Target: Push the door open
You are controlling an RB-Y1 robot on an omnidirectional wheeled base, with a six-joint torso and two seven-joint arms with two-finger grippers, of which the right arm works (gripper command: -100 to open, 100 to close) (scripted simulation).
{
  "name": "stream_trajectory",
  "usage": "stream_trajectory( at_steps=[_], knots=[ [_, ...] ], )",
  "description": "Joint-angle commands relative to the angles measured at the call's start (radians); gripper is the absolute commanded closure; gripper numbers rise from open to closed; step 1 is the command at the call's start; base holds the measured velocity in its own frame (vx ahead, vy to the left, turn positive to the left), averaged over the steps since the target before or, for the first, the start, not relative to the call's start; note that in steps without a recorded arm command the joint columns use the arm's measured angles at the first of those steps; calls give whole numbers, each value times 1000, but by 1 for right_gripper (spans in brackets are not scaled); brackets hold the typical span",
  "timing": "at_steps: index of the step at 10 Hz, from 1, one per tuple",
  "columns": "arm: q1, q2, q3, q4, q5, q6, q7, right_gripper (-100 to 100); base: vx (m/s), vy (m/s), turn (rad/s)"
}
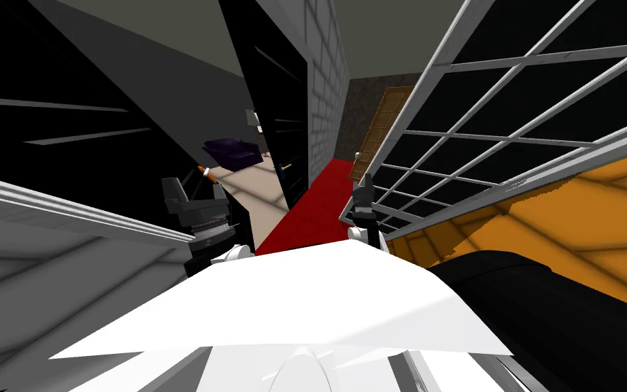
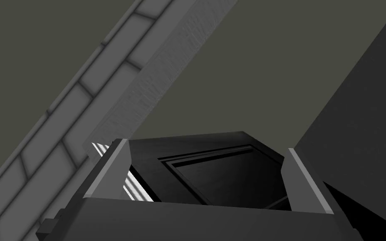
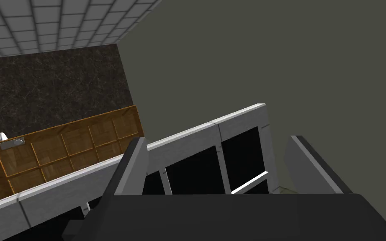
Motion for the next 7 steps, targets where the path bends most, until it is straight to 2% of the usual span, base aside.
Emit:
stream_trajectory(
  at_steps=[1,3,7],
  knots=[
    [-1,-7,14,11,11,1,-8,-100,151,105,46],
    [-2,-13,27,21,21,2,-15,-100,171,-30,27],
    [-7,-37,89,68,67,5,-47,-100,221,-33,60]
  ],
)
